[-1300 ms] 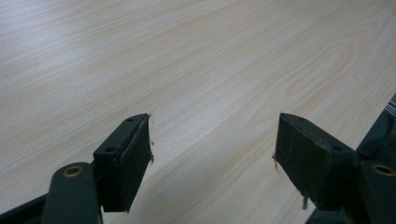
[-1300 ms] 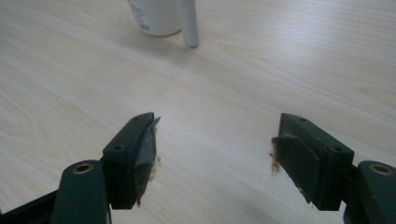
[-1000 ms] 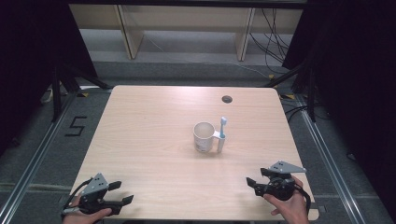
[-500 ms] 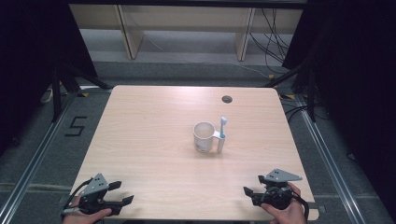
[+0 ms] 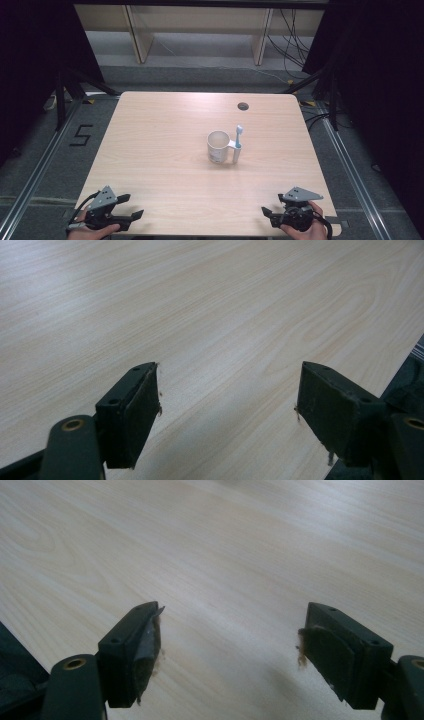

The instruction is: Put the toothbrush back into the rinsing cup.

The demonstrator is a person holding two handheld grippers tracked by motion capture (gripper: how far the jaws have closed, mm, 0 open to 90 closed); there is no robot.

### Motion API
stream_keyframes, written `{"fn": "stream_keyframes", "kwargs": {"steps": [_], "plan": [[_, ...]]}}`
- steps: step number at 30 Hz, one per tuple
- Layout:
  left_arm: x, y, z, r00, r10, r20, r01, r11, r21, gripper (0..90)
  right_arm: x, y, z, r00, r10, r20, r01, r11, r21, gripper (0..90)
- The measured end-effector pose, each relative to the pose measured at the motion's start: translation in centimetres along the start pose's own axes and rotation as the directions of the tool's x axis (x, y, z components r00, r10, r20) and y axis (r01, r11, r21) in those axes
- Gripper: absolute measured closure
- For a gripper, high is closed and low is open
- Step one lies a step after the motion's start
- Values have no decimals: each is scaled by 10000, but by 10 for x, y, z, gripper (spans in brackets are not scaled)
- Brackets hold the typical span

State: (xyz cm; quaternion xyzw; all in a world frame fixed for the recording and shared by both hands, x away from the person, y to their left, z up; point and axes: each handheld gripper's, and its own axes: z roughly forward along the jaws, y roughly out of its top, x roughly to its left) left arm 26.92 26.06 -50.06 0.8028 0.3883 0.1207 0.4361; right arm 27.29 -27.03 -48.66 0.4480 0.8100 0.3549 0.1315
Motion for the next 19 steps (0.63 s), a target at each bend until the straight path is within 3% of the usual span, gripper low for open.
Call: {"fn": "stream_keyframes", "kwargs": {"steps": [1,3,5,6,8,10,18,19], "plan": [[1,0,-1,10000,88,-7,-88,9999,76,240,-2,0,0,9996,-292,52,292,9996,-28,244],[1,0,0,10000,50,-20,-50,10000,68,239,-3,0,1,9991,-282,-305,285,9996,92,241],[0,0,0,10000,-1,-14,1,10000,41,239,-1,-2,1,9999,-91,74,91,10000,-12,241],[0,0,1,10000,-29,-35,29,10000,-52,239,-3,-2,0,9992,-388,132,388,9992,-34,241],[0,0,1,10000,-38,-40,38,10000,-38,239,-3,-3,0,9999,-116,85,116,9999,29,240],[0,0,0,10000,-60,-62,61,10000,68,239,-5,-2,0,9984,-495,277,497,9987,-72,240],[1,0,-1,9999,79,-84,-77,9997,216,239,-4,-2,1,9995,-280,119,281,9996,-53,238],[1,0,-1,9999,79,-84,-77,9997,216,239,-5,-2,2,9989,-453,145,454,9989,-114,235]]}}
